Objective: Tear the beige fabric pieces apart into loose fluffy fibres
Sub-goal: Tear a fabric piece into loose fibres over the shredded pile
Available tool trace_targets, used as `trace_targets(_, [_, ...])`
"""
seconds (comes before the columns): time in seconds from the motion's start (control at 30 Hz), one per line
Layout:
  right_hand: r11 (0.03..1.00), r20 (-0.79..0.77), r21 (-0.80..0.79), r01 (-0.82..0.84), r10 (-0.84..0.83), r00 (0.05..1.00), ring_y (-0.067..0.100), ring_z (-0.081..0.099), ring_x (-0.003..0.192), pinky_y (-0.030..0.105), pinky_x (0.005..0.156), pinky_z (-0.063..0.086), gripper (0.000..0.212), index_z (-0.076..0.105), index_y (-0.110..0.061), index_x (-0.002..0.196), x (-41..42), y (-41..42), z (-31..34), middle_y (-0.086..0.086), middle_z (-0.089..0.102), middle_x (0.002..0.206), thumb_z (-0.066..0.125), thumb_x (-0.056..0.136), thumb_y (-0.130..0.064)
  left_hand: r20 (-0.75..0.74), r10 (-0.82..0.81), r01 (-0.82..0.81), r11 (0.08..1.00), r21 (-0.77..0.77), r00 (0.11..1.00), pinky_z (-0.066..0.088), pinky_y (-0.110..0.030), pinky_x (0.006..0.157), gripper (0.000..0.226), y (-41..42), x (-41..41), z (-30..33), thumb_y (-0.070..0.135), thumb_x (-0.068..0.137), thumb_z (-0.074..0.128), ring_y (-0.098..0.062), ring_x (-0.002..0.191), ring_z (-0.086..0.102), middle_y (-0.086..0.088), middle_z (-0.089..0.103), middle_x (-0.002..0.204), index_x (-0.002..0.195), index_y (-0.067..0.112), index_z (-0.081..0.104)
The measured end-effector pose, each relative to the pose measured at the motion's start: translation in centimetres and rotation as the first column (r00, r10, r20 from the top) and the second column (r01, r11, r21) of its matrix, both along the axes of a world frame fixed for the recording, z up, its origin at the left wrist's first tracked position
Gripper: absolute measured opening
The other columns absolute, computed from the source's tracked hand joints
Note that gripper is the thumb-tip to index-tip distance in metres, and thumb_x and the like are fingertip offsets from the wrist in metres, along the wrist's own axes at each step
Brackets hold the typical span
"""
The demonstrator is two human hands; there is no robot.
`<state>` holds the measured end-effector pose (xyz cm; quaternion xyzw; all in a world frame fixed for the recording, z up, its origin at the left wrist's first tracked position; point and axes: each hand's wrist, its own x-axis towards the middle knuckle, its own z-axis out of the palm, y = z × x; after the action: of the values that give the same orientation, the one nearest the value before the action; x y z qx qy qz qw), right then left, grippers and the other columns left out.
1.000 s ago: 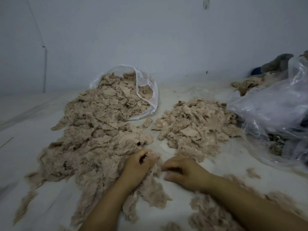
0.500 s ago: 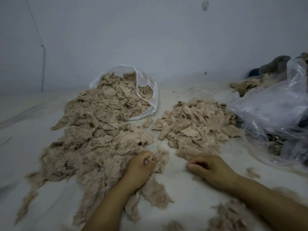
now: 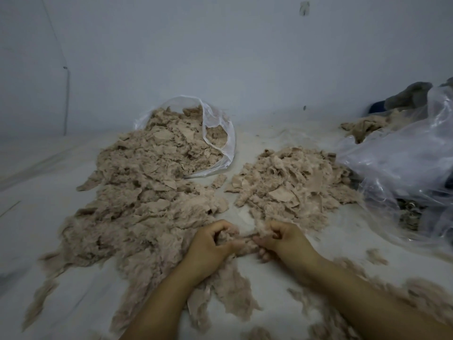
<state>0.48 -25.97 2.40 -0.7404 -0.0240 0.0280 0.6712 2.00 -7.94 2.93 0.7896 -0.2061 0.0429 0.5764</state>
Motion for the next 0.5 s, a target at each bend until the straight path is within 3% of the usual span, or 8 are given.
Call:
trace_targets(0.1, [0.995, 0.044, 0.096, 0.028, -0.032, 0.998, 0.012, 0.056, 0.051, 0.024, 0.048, 0.051, 0.043, 0.064, -0.02, 0.057, -0.1, 0.0, -0.6, 0.002, 0.058, 0.058, 0.057, 0.086, 0.012, -0.027, 0.077, -0.076, 0.997, 0.015, 0.997, 0.038, -0.006, 0.056, 0.019, -0.1, 0.4, 0.1, 0.006, 0.087, 0.064, 0.01, 0.058, 0.05, 0.007, 0.058, 0.072, 0.073, 0.018, 0.059])
trace_targets(0.23, [0.971, -0.001, 0.24, -0.015, 0.016, 1.0, 0.015, 0.062, 0.063, 0.027, 0.055, 0.053, 0.022, 0.06, -0.011, 0.073, 0.0, 0.5, -0.6, 0.004, 0.062, 0.068, 0.06, 0.084, 0.007, -0.019, 0.066, -0.065, 0.996, 0.062, 0.998, 0.039, -0.009, 0.063, 0.022, -0.4, 0.3, -0.1, 0.006, 0.092, 0.056, 0.009, 0.064, 0.05, 0.007, 0.057, 0.077, 0.075, 0.022, 0.058])
trace_targets(0.33, [0.963, 0.022, 0.266, -0.034, 0.029, 0.999, 0.02, 0.064, 0.066, 0.028, 0.058, 0.052, 0.007, 0.063, -0.007, 0.079, -0.2, 0.8, -0.3, 0.007, 0.065, 0.068, 0.065, 0.085, -0.004, 0.022, 0.013, -0.015, 0.996, 0.084, 1.0, 0.041, -0.009, 0.071, 0.011, -0.6, 0.0, -0.3, 0.016, 0.091, 0.059, 0.006, 0.079, 0.054, 0.009, 0.06, 0.089, 0.086, 0.026, 0.061])
trace_targets(0.43, [0.916, -0.001, 0.385, 0.114, -0.123, 0.992, 0.021, 0.065, 0.061, 0.03, 0.054, 0.054, 0.014, 0.062, -0.008, 0.076, -0.1, 0.7, 0.1, 0.008, 0.067, 0.065, 0.059, 0.088, 0.0, 0.039, -0.021, 0.007, 0.951, 0.31, 0.999, 0.039, -0.009, 0.077, 0.009, -0.4, 0.3, -0.7, 0.022, 0.089, 0.063, -0.005, 0.092, 0.054, 0.004, 0.056, 0.099, 0.097, 0.023, 0.064])
trace_targets(0.5, [0.838, -0.066, 0.499, 0.221, -0.218, 0.974, 0.019, 0.068, 0.063, 0.035, 0.057, 0.058, 0.011, 0.06, -0.005, 0.083, 0.2, -0.1, 0.4, 0.007, 0.07, 0.069, 0.054, 0.091, -0.001, 0.016, -0.03, 0.02, 0.903, 0.428, 0.999, 0.041, -0.02, 0.08, 0.01, 0.0, 0.5, -0.9, 0.015, 0.091, 0.059, -0.015, 0.091, 0.056, -0.003, 0.059, 0.095, 0.092, 0.014, 0.069])
